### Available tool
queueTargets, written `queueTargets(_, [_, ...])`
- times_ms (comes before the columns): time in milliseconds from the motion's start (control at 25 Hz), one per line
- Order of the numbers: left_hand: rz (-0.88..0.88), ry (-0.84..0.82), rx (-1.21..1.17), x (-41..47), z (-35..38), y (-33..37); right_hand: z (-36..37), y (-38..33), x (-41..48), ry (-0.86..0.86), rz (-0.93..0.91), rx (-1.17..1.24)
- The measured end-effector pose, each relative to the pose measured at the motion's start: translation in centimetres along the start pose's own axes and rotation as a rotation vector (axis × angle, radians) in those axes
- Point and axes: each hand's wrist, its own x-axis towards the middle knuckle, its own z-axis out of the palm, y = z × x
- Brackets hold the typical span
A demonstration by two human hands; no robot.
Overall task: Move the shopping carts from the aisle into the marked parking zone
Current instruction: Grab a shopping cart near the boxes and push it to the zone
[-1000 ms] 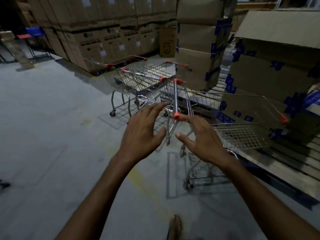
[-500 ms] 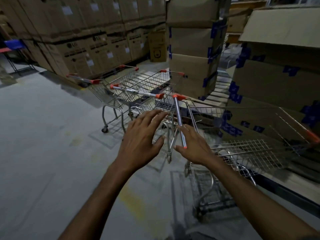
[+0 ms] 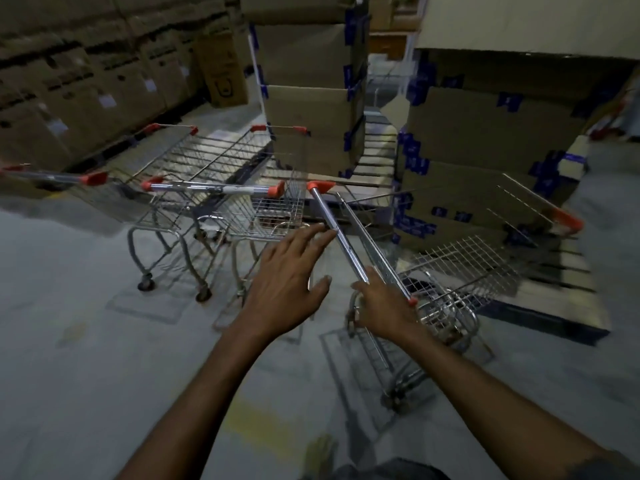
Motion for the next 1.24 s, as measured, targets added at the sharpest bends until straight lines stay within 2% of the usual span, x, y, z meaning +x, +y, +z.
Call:
queueTargets(120, [0.1,-0.078,-0.041,1.0,1.5,-2.4,-0.4,-0.6,-1.0,-0.004,0.082,-0.065])
queueTargets(320, [0.239,-0.2,-0.103,2.0,4.8,-3.7,-0.8,-1.2,-5.7,-0.023,0.241,-0.385])
queueTargets(440, [0.312,-0.28,-0.135,2.0,7.0,-3.2,-0.2,-0.7,-9.6,-0.014,0.407,-0.467])
queueTargets(600, [0.379,-0.361,-0.145,1.4,9.3,-1.3,0.3,-0.7,-12.7,0.048,0.418,-0.372])
queueTargets(760, [0.447,-0.41,-0.117,1.3,10.8,1.2,0.5,-0.1,-12.9,0.029,0.552,-0.19])
queueTargets(920, [0.442,-0.482,-0.044,0.9,12.1,3.7,0.2,1.5,-13.9,-0.006,0.647,-0.147])
queueTargets(1120, [0.417,-0.551,0.017,0.3,13.4,7.1,-1.2,3.0,-15.4,-0.032,0.689,-0.004])
queueTargets(1240, [0.403,-0.555,0.044,0.2,14.0,8.7,-2.1,4.0,-16.3,-0.067,0.673,-0.002])
